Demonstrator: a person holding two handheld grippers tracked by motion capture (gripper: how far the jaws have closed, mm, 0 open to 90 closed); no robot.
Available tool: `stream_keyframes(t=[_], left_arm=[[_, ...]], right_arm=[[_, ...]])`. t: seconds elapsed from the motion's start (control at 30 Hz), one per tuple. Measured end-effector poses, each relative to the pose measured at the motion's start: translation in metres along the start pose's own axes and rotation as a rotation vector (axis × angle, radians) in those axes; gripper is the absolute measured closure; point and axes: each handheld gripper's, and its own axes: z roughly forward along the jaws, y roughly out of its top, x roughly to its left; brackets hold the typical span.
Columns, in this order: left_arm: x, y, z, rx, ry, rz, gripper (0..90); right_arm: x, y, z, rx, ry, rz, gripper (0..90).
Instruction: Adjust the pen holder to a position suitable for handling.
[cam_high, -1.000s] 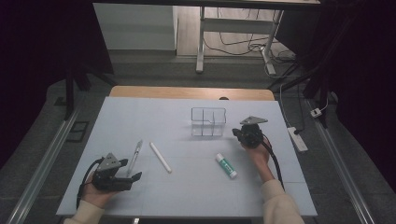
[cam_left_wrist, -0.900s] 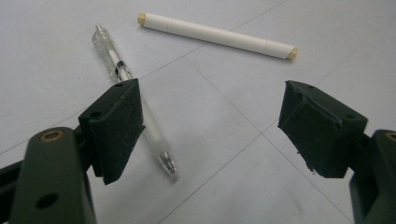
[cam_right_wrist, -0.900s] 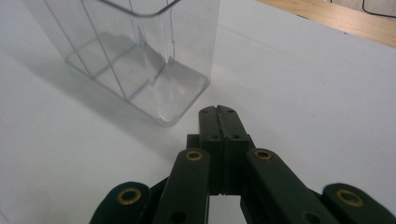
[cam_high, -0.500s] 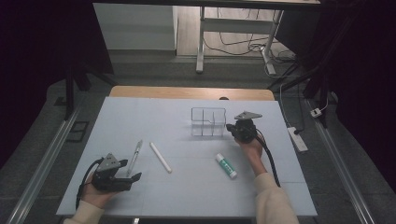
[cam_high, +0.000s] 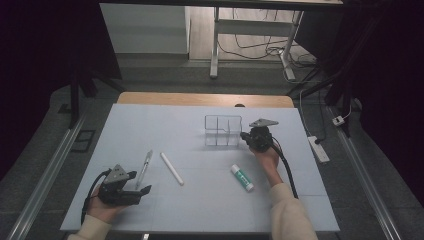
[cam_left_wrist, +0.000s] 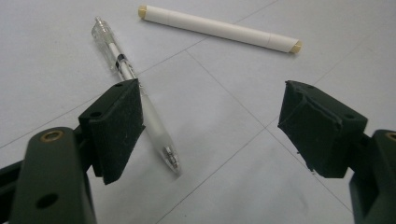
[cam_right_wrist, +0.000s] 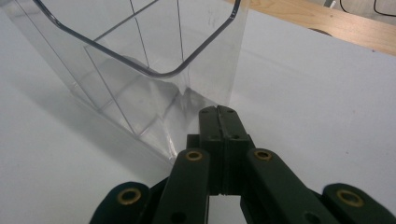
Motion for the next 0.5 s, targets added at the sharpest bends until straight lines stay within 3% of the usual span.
stream_keyframes(t=[0.5], left_arm=[[-0.0002,0.0,0.0009,0.007,-0.003,0.004,22.2]], right_arm=[[0.0063,0.0024,0.0038,0.009,0.001,-0.002,88.8]])
